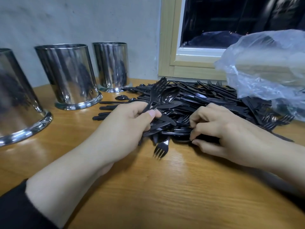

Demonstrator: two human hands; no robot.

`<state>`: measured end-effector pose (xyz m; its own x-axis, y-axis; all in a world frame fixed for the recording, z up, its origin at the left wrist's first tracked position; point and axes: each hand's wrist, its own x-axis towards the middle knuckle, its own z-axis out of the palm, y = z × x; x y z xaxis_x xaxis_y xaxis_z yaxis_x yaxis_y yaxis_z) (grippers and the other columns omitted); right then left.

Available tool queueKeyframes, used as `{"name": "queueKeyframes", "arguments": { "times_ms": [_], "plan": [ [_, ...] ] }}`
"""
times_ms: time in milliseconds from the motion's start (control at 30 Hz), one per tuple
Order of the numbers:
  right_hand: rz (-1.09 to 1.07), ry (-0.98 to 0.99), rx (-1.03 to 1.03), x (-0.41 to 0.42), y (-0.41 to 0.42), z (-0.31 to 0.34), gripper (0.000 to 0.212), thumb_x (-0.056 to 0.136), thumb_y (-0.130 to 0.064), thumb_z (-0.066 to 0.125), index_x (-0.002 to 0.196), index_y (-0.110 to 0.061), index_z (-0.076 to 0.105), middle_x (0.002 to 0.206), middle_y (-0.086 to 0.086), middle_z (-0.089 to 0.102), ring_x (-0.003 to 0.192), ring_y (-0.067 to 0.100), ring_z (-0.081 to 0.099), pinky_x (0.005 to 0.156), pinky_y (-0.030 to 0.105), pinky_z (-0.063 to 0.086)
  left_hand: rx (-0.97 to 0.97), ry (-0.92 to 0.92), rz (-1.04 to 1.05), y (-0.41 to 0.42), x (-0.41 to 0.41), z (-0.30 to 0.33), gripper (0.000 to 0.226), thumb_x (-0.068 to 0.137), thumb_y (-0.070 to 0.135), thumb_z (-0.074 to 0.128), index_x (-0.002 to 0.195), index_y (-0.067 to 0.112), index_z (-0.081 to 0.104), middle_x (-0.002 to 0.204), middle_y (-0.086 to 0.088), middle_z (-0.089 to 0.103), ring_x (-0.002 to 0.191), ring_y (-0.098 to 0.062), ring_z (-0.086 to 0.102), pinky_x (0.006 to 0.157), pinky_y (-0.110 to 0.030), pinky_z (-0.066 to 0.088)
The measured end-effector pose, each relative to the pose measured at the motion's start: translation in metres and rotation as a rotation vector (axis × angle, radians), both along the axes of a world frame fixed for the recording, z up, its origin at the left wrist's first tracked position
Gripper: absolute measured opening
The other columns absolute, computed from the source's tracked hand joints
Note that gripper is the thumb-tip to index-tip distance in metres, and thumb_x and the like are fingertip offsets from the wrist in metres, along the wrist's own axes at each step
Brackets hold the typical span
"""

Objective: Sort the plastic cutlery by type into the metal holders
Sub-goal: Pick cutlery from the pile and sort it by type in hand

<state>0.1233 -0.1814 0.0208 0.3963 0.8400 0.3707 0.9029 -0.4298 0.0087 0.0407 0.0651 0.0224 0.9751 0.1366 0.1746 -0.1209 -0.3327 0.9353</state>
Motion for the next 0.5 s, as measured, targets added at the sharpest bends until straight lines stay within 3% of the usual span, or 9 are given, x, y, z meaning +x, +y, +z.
{"name": "queueKeyframes", "arguments": {
  "times_ms": [200,333,400,500],
  "plan": [
    [-0.005,0.276,0.396,-0.01,-0.004,0.008,0.004,0.088,-0.032,0.067,0.085,-0.031,0.065,0.103,-0.011,0.063,0.102,0.02,0.061,0.088,0.025,0.043,-0.028,-0.074,0.045,-0.005,0.003,-0.003,0.029,0.105,0.039,0.048,0.091,0.027,0.071,0.054,0.011,0.045,0.043,-0.007,0.034,0.048,-0.026,0.029],
    [0.001,0.51,0.664,-0.017,-0.003,0.013,0.017,0.086,-0.039,0.072,0.081,-0.023,0.069,0.095,0.002,0.071,0.087,0.025,0.064,0.08,0.029,0.048,-0.076,-0.119,0.017,-0.006,0.0,-0.003,0.027,0.106,0.034,0.05,0.091,0.029,0.072,0.06,0.003,0.041,0.048,-0.012,0.03,0.05,-0.029,0.025],
    [-0.036,0.564,0.771,-0.019,-0.002,0.015,0.017,0.084,-0.037,0.078,0.08,-0.022,0.07,0.088,0.008,0.071,0.084,0.032,0.064,0.078,0.031,0.048,-0.085,-0.147,0.017,-0.007,0.0,-0.003,0.025,0.105,0.031,0.052,0.092,0.029,0.073,0.061,0.002,0.044,0.046,-0.01,0.032,0.047,-0.027,0.027],
    [-0.045,0.633,0.93,-0.019,0.0,0.02,0.023,0.078,-0.041,0.081,0.08,-0.02,0.072,0.076,0.011,0.07,0.072,0.028,0.065,0.075,0.028,0.051,-0.067,-0.179,0.039,-0.006,0.001,-0.003,0.023,0.104,0.029,0.053,0.093,0.023,0.073,0.062,0.004,0.054,0.047,-0.01,0.038,0.045,-0.022,0.033]
  ]
}}
